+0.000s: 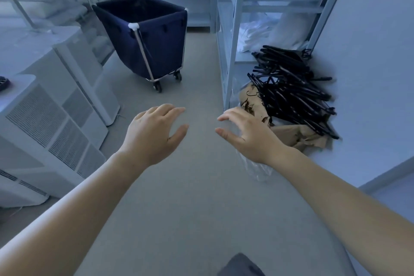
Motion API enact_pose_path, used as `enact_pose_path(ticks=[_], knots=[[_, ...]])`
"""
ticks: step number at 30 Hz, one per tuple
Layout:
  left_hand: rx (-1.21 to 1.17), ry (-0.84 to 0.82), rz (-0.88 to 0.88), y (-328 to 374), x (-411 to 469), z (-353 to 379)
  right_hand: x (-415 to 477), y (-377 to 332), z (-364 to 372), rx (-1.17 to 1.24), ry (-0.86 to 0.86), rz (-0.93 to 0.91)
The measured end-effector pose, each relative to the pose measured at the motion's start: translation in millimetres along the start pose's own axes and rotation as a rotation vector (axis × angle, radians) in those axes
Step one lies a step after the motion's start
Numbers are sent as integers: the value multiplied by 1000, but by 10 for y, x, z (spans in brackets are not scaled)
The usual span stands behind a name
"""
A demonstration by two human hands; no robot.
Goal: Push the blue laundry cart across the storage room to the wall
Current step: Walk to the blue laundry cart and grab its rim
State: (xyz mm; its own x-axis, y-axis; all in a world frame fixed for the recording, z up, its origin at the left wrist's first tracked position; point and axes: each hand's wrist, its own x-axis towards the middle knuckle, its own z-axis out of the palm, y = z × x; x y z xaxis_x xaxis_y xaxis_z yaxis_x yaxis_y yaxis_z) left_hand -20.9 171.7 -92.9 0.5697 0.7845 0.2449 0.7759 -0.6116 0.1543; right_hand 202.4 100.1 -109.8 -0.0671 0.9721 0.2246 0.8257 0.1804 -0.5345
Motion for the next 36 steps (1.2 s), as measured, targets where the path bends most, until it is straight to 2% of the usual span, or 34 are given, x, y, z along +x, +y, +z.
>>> enact_pose_path(ticks=[6, 17, 22, 30, 36], knots=[[-1, -53, -10, -217, 673, 334, 586, 469, 165, 24, -77, 12], [-2, -119, -4, -461, 2892, 1015, 2163, 1823, 30, 33, -130, 109], [17, -170, 3, -658, 3535, 1225, 2909, 2208, -35, 24, -146, 108], [26, -160, -126, -1591, 4238, 1425, 4283, 2380, 339, 72, -282, -13], [53, -183, -133, -2481, 5227, 1457, 5580, 2552, 566, 54, -291, -40]])
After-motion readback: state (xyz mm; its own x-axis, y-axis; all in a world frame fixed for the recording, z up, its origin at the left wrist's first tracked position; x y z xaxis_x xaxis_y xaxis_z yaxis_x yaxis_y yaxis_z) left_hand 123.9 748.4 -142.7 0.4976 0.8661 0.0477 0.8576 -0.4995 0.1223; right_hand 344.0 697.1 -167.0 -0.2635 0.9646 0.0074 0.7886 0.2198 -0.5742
